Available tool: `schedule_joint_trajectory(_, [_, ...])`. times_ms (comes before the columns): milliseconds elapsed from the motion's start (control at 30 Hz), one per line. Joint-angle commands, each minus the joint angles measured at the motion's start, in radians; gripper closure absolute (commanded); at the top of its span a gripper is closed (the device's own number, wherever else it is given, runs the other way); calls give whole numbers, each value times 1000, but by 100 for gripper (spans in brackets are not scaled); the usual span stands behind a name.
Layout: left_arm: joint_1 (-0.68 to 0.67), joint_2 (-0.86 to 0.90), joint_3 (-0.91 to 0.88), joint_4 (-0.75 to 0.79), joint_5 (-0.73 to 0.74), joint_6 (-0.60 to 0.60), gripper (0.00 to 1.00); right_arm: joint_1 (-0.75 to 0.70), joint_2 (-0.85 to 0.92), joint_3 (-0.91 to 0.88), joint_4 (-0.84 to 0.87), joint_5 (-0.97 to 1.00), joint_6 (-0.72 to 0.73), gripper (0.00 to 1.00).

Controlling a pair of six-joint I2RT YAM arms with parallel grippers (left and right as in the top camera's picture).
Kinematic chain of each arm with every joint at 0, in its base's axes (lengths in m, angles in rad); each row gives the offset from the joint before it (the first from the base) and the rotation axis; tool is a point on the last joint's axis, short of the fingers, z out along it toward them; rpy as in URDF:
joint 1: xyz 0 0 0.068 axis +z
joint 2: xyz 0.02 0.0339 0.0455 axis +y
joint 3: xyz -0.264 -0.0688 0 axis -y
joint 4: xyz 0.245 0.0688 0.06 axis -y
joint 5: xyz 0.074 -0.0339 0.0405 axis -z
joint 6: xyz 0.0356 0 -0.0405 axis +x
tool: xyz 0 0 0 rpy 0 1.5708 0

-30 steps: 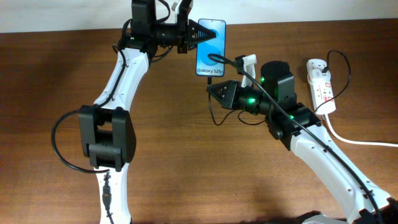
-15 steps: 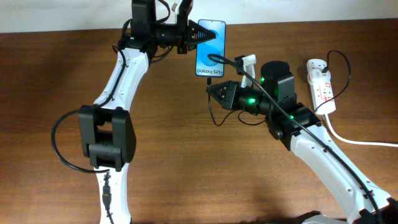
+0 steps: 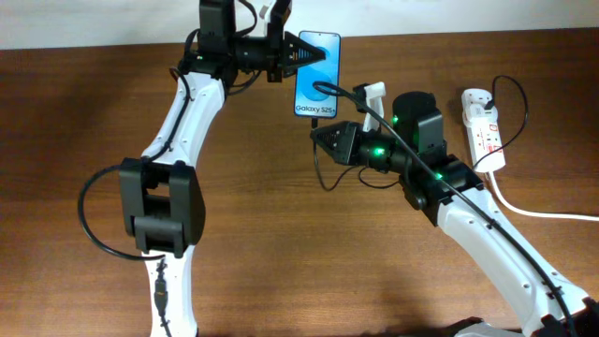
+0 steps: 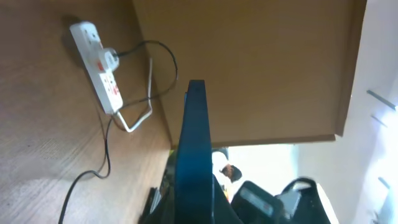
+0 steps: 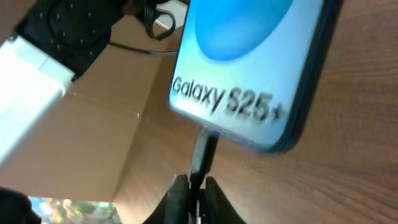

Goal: Plug charger to phone and switch on socket
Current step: 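Push the USB-C plug up into the phone's port with the right gripper, then release the plug and lower the phone flat onto the table with left gripper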

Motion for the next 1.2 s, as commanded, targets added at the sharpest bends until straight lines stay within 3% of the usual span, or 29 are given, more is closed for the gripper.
schedule_joint_trajectory(0, [-17, -5, 10, -1, 97, 34, 100, -23, -19, 24, -50, 54, -2, 80])
schedule_joint_trajectory(333, [16, -4, 10, -1, 55, 47, 100, -23, -20, 24, -68, -39, -22, 62])
schedule_joint_trajectory(600, [34, -2, -2, -35, 60, 284, 100, -24, -23, 27, -109, -35, -101, 46])
schedule_joint_trajectory(700, [34, 13, -2, -50, 59, 351, 100, -24, -24, 55, -199, 33, -132, 44])
schedule_joint_trajectory(833, [34, 61, -3, -73, 47, 353, 100, -24, -27, 143, -385, 151, -208, 44])
schedule_joint_trajectory(967, [34, 96, -3, -201, -86, 356, 100, -24, -27, 251, -558, 275, -244, 40])
schedule_joint_trajectory(1067, [33, 113, -3, -274, -166, 419, 100, -24, -27, 345, -718, 388, -269, 34])
schedule_joint_trajectory(1167, [33, 113, -3, -353, -263, 478, 100, -24, -27, 375, -773, 430, -291, 31])
